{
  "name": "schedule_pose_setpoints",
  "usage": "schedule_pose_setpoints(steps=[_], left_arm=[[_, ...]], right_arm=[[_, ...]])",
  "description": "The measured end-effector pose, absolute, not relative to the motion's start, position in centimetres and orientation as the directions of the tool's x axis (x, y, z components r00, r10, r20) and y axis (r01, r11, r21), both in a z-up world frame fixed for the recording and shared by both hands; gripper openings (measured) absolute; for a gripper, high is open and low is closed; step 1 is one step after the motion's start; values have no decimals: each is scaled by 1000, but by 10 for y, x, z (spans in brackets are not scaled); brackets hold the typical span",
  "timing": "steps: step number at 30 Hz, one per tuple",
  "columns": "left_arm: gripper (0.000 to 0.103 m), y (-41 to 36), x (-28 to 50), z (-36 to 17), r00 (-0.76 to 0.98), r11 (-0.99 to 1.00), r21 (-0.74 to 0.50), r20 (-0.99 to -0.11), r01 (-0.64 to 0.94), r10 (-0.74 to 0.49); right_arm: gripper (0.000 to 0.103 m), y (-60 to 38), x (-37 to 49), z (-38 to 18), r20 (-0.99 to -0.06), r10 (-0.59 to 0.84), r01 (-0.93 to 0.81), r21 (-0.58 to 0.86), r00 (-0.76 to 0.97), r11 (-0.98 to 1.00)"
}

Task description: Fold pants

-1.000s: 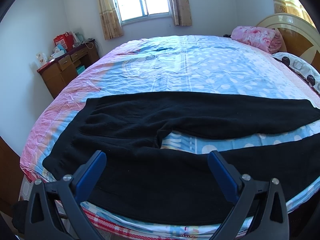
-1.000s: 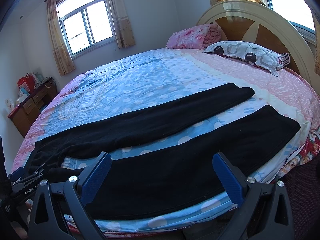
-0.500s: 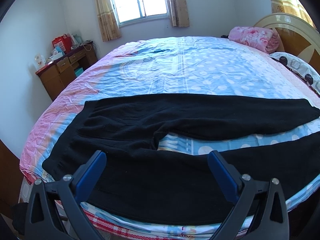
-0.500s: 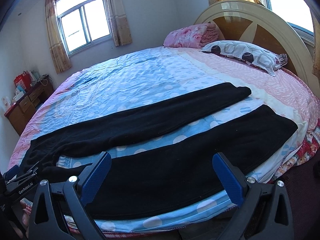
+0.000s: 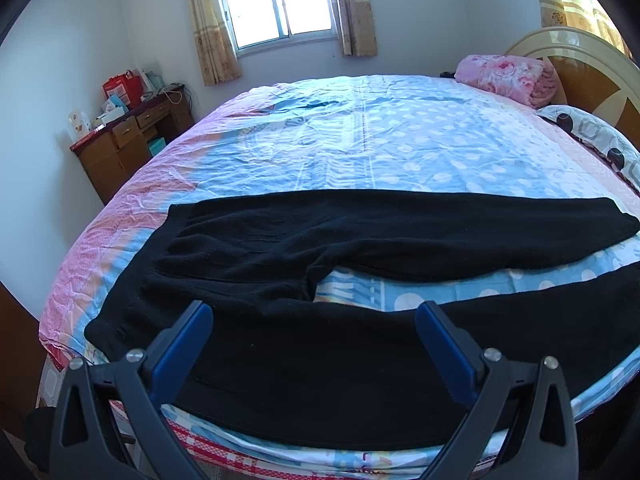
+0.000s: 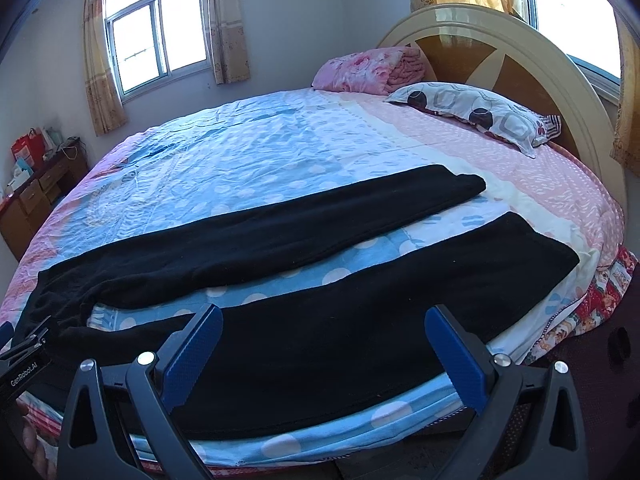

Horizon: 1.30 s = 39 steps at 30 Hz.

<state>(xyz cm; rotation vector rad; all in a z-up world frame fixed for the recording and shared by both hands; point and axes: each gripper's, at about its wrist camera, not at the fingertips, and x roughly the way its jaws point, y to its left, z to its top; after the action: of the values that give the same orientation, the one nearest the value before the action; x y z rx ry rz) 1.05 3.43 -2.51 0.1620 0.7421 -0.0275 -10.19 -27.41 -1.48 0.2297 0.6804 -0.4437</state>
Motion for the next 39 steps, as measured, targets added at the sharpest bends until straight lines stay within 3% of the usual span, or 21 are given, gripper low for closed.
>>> schedule_pose_setpoints(steps=[13,20,24,30,33,35,39], left_arm=[[103,36,27,-38,722,984,151,-691,92,39],[103,75,60,-50,692,990,126,-720,57,52],[103,94,79,-50,690,989,140,-721,53,66],[103,126,107,-52,671,989,143,-736,26,89],[103,146,116,-54,651,993,118,-753,-7,94],[103,164,123,-56,630,995,97,-770,-40,100],[103,190,140,-63,591,995,57,-801,-82,95]], right_arm=[[102,-271,-93,-21,-662,-323,444,17,677,896],[102,-272,-86,-25,-630,-309,381,-23,712,924],[102,-269,-68,-27,-629,-245,294,-28,737,956],[101,-236,4,-3,-592,-37,57,15,805,998],[91,-197,62,-2,-623,112,-122,27,774,992],[69,-171,96,-8,-662,190,-214,46,725,976],[65,-111,168,-31,-745,340,-389,118,573,914]])
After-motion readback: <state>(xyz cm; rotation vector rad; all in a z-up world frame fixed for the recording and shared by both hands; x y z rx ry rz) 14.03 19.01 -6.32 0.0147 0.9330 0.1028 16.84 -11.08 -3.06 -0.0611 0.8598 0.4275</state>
